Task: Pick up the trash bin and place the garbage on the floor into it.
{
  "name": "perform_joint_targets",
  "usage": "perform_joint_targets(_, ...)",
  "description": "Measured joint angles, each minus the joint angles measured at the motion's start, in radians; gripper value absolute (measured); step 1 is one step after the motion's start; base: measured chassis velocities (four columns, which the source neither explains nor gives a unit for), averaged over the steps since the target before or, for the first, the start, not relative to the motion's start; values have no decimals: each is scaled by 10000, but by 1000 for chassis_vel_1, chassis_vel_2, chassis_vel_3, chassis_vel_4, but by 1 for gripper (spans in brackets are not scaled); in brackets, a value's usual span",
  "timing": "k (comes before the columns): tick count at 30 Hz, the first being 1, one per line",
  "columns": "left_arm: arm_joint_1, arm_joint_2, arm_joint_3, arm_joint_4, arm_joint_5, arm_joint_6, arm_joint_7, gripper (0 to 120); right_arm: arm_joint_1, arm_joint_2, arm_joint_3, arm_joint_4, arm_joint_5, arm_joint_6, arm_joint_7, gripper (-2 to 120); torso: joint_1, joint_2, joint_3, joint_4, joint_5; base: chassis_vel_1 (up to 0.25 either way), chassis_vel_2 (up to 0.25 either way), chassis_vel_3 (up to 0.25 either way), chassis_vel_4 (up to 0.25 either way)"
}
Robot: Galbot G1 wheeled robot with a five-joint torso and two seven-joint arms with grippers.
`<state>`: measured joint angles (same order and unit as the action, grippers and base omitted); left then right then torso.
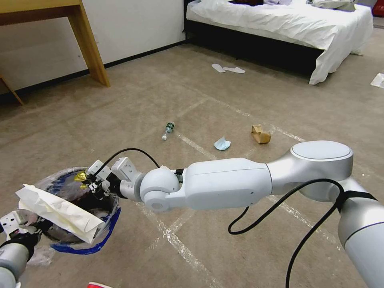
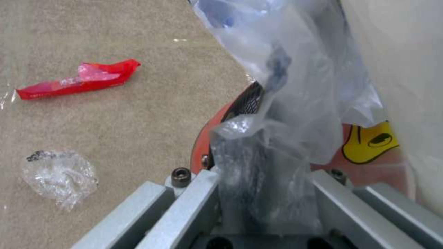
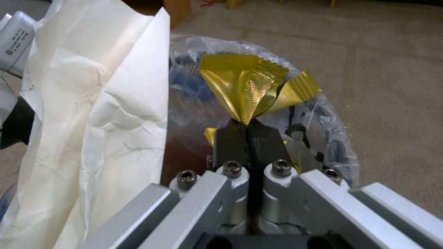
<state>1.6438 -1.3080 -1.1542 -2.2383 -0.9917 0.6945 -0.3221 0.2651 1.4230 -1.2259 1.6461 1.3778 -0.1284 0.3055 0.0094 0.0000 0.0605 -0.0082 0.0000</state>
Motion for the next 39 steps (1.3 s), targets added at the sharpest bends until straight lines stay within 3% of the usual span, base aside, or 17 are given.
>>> perform_joint_targets(25, -186, 43, -23, 186, -40, 0, -30, 0, -571, -229, -292, 314, -151, -41, 363, 1, -1, 0, 0, 0, 0, 0, 0, 0, 0)
perform_joint_targets(27, -188, 46, -4, 206, -40, 0, -31, 0, -598, -249, -292, 307, -160, -41, 368, 12, 0, -1, 0, 0, 0, 0, 0, 0, 0)
perform_joint_targets(31, -191, 66, -3, 205, -42, 5, -31, 0, -613, -248, -293, 295, -167, -41, 383, 22, 0, 0, 0, 0, 0, 0, 0, 0, 0)
perform_joint_targets(33, -192, 95, -15, 206, -67, 17, -34, 0, -614, -238, -291, 292, -165, -45, 389, 33, 0, 0, 0, 0, 0, 0, 0, 0, 0)
perform_joint_targets(39, -181, 93, -28, 205, -77, 20, -36, 0, -607, -235, -286, 278, -164, -57, 388, 50, 0, 0, 0, 0, 0, 0, 0, 0, 0)
